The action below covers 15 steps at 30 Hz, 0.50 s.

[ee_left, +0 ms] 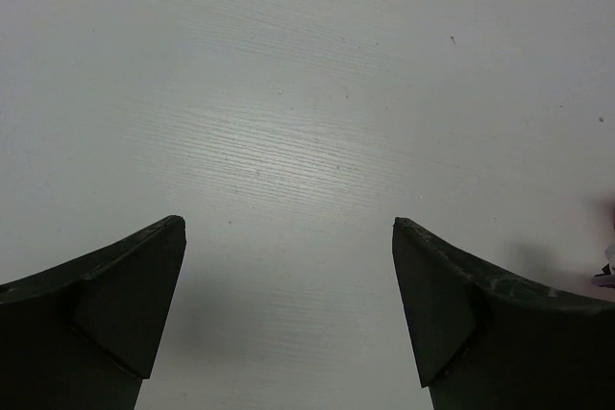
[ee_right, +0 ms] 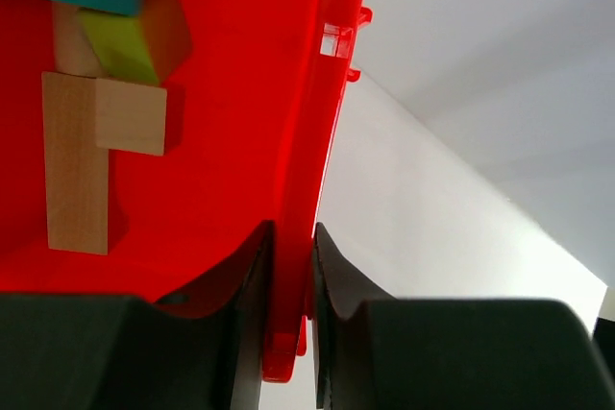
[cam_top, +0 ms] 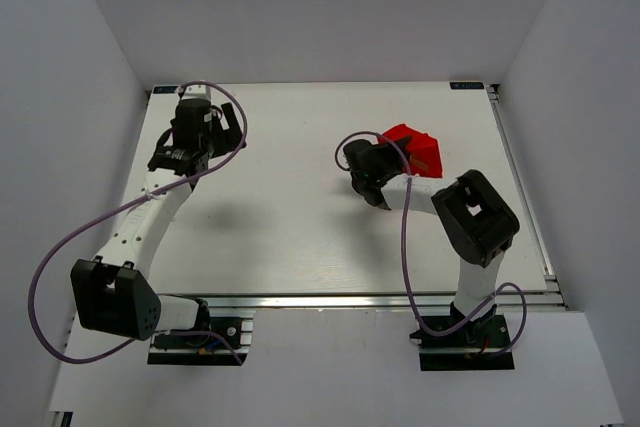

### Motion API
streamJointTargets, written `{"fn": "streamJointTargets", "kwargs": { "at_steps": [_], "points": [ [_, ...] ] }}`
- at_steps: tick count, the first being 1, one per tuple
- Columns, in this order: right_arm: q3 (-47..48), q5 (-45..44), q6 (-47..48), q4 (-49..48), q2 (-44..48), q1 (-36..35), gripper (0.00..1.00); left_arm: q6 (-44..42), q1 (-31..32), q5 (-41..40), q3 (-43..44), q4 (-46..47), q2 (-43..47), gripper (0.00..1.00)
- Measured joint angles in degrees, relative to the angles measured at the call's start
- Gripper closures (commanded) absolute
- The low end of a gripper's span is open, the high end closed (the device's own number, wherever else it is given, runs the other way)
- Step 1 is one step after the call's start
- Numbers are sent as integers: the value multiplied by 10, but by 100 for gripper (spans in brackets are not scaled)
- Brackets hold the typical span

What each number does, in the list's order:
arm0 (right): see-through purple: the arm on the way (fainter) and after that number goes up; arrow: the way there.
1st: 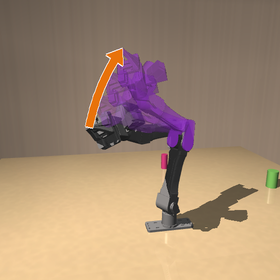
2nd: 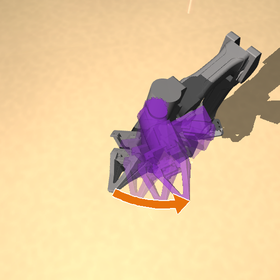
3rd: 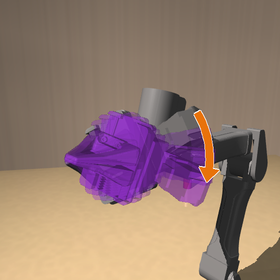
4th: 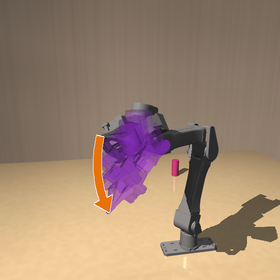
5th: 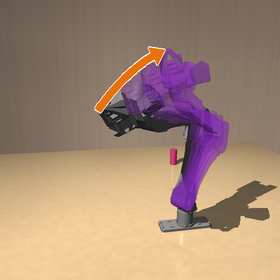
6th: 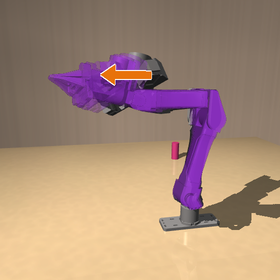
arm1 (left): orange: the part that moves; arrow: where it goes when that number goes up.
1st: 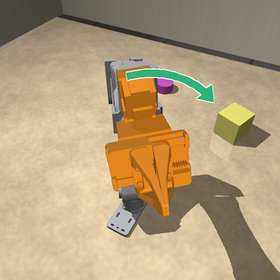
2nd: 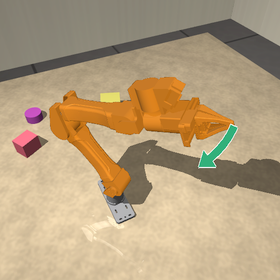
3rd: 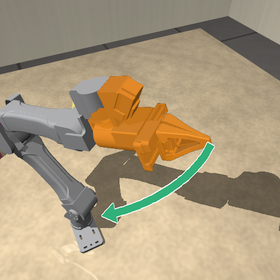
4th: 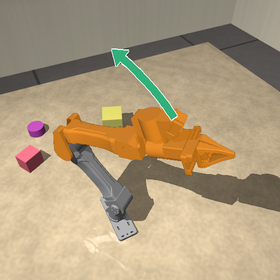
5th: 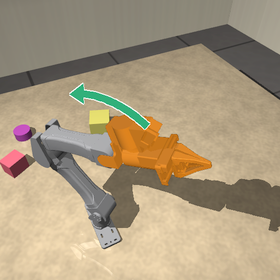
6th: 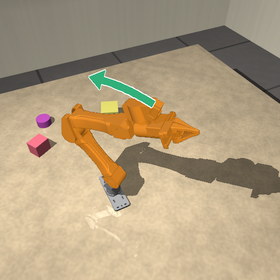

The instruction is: Build the wood block tower

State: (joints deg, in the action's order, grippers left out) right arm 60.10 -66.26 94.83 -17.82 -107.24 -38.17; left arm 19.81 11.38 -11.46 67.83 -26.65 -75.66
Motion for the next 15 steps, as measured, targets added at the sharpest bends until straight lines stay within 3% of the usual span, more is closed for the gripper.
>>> {"fn": "streamJointTargets", "kwargs": {
  "at_steps": [15],
  "points": [
    [1, -58, 33, -47, -29, -78, 100, -12, -2, 33, -17, 25, 3, 2]
  ]
}}
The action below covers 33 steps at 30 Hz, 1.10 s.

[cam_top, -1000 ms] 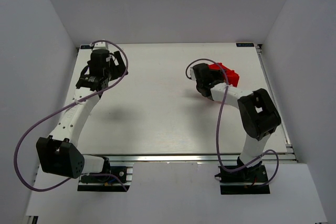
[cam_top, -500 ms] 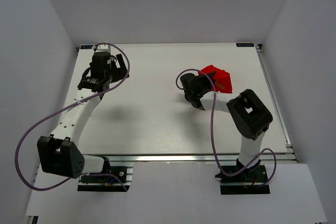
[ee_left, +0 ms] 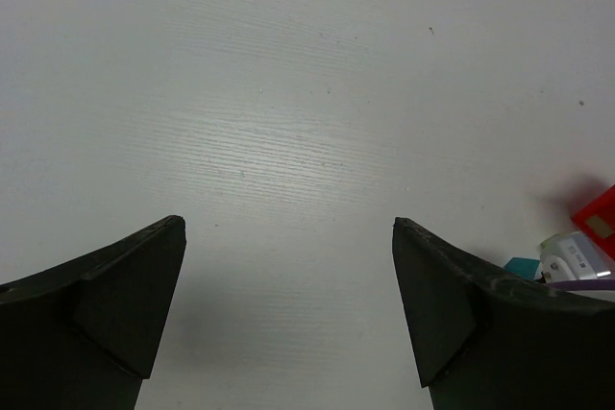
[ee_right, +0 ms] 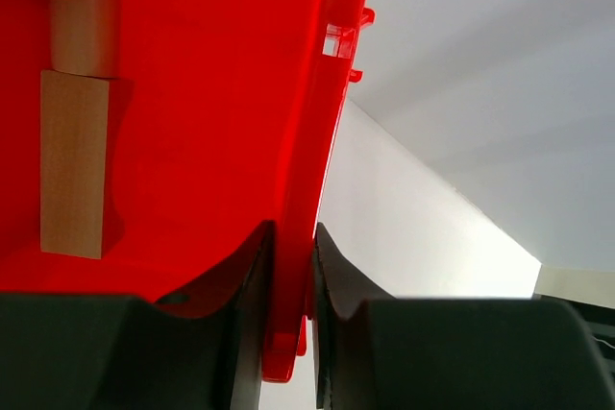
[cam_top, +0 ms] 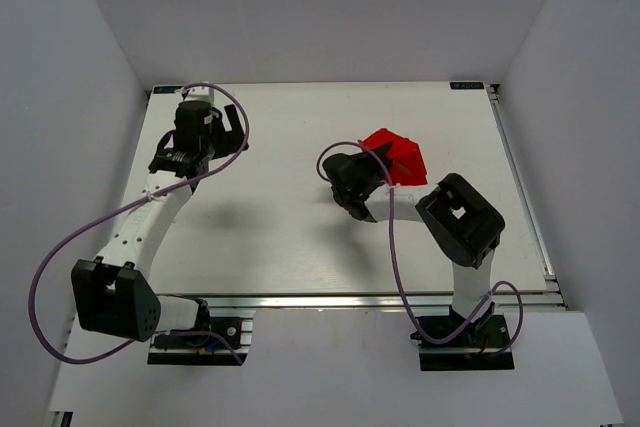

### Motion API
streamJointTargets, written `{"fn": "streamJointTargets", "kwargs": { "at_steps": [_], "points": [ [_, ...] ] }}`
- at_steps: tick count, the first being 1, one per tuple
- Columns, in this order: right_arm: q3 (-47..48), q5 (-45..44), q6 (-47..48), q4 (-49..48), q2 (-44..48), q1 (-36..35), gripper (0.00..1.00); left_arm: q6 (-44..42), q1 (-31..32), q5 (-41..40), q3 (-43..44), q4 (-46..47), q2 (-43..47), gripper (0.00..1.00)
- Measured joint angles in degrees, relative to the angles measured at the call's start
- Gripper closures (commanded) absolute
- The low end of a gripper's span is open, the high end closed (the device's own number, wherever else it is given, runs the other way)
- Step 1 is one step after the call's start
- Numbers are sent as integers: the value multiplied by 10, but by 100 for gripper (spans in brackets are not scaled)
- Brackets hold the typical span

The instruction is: Build the wood block tower

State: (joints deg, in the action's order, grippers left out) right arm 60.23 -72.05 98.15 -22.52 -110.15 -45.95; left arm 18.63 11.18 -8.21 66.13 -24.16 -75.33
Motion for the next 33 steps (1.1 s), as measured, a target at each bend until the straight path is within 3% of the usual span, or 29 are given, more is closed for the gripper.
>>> {"fn": "streamJointTargets", "kwargs": {
  "at_steps": [12, 22, 33],
  "points": [
    [28, -21, 4, 2, -23, -20, 100, -4, 0, 13, -9, 9, 21, 2],
    [30, -44, 82, -46, -42, -41, 100, -8, 2, 18, -18, 17, 30, 2],
    [30, -47, 59, -30, -42, -45, 100, -11, 2, 27, -20, 23, 35, 2]
  ]
}}
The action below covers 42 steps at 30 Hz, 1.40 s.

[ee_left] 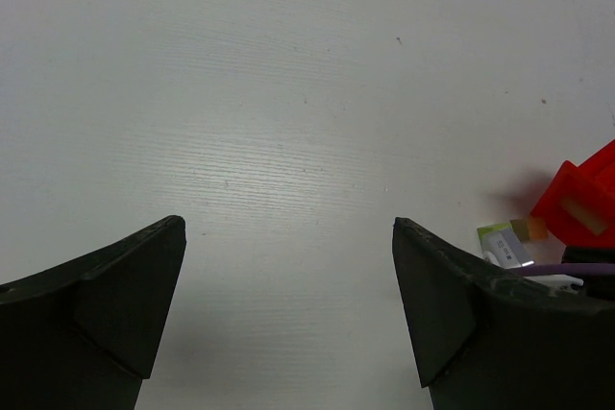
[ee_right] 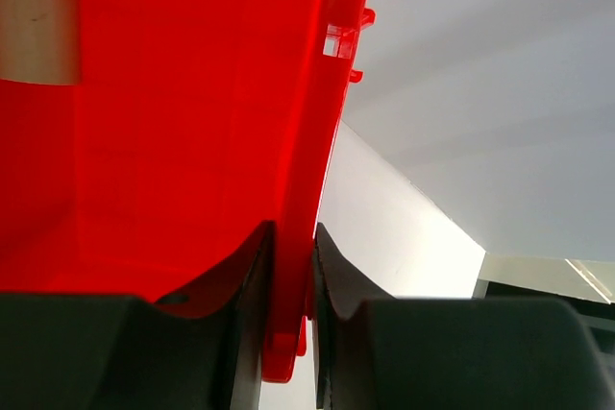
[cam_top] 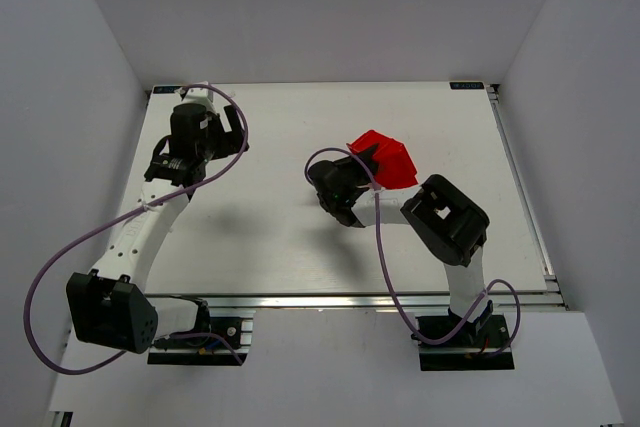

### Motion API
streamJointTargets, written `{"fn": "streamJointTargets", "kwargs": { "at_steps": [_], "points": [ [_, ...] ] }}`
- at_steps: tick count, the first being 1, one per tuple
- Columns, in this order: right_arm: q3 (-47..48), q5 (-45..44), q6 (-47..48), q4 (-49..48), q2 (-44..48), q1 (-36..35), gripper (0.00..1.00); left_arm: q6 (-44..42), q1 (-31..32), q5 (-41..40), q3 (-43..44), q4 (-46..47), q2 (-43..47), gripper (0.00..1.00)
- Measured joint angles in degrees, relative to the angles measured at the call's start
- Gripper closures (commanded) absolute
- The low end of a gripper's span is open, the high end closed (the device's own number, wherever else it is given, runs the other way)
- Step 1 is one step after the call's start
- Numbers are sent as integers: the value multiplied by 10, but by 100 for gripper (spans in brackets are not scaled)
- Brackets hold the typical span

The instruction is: Build the wood block tower

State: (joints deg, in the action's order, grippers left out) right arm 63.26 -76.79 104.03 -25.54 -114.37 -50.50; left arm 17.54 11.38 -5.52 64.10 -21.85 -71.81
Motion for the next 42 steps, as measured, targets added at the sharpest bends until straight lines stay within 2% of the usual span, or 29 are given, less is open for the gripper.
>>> {"fn": "streamJointTargets", "kwargs": {
  "at_steps": [16, 23, 37, 42],
  "points": [
    [-8, 26, -45, 36, 23, 14, 100, -1, 1, 0, 0, 0, 0, 2],
    [-22, 35, -36, 32, 35, 23, 100, -1, 1, 3, 0, -2, 0, 2],
    [-22, 38, -16, 28, 35, -17, 100, -4, 1, 16, 0, 0, 0, 2],
    [-14, 39, -21, 45, 35, -9, 100, -6, 1, 16, 0, 0, 1, 2]
  ]
}}
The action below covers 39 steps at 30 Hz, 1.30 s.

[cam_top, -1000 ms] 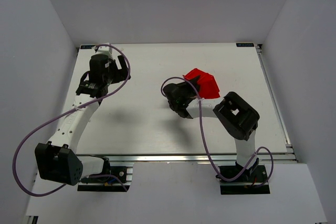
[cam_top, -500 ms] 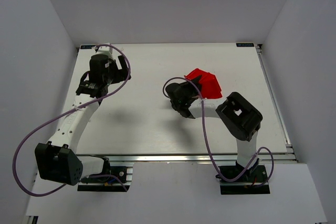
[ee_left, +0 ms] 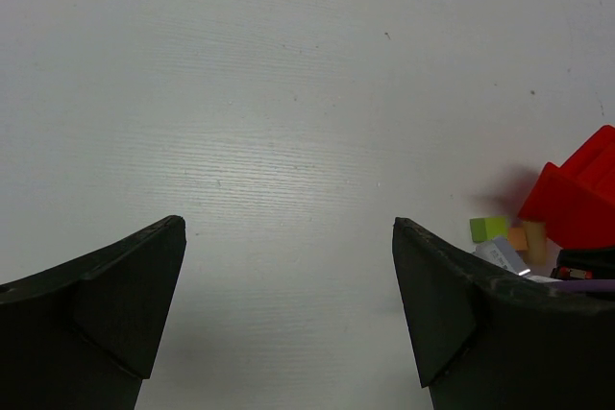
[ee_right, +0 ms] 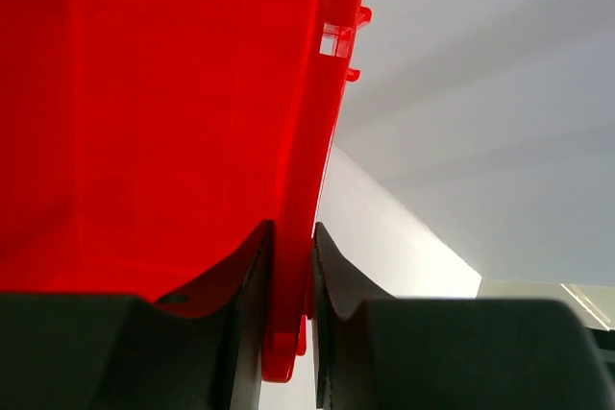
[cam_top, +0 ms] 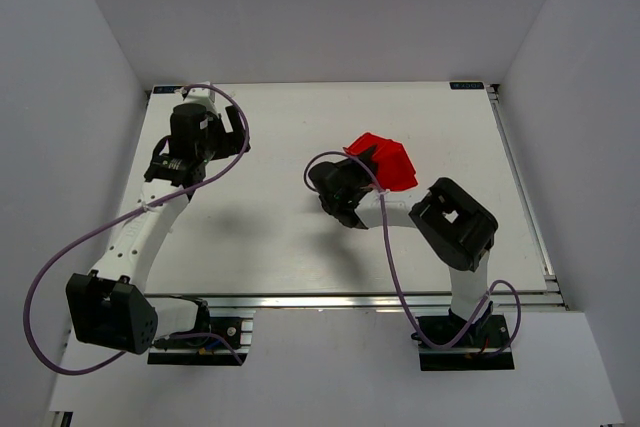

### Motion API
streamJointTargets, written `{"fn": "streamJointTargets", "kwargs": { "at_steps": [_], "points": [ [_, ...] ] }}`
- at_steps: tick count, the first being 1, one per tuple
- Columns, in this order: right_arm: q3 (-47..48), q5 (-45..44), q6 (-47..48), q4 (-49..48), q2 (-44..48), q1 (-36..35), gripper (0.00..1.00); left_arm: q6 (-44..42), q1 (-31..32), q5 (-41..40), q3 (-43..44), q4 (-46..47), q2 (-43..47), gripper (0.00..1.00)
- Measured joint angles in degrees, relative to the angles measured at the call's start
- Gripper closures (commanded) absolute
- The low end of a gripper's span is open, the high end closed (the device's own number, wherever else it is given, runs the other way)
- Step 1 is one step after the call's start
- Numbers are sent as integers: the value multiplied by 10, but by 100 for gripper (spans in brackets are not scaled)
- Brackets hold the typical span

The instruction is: Build the wood block tower

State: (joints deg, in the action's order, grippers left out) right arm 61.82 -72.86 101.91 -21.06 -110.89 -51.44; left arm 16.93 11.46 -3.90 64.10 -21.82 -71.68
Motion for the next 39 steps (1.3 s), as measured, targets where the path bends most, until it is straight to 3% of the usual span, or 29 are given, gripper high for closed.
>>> {"fn": "streamJointTargets", "kwargs": {
  "at_steps": [9, 18, 20, 22, 23, 26, 28, 33, 39],
  "points": [
    [6, 13, -11, 11, 0, 17, 100, -2, 0, 0, -9, 0, 12, 2],
    [56, 71, -39, -180, -2, 71, 100, -2, 0, -2, -9, -2, 12, 2],
    [70, 76, -84, -196, 3, 95, 100, -2, 0, -2, -9, -2, 12, 2],
    [87, 89, -187, -129, 21, 124, 100, -1, 0, -2, -9, -3, 12, 2],
    [117, 116, -274, -34, 32, 144, 100, -1, 0, -2, -8, -4, 12, 2],
    [216, 257, -484, 174, 51, 216, 100, 0, 0, 1, -3, -7, 8, 2],
    [235, 326, -577, 238, 79, 263, 100, 1, 0, 6, 2, -7, 2, 2],
    [268, 461, -716, 373, 101, 369, 100, 7, -1, 18, 16, -9, -17, 2],
    [278, 634, -765, 465, 43, 461, 100, 10, -1, 20, 17, -14, -23, 2]
  ]
}}
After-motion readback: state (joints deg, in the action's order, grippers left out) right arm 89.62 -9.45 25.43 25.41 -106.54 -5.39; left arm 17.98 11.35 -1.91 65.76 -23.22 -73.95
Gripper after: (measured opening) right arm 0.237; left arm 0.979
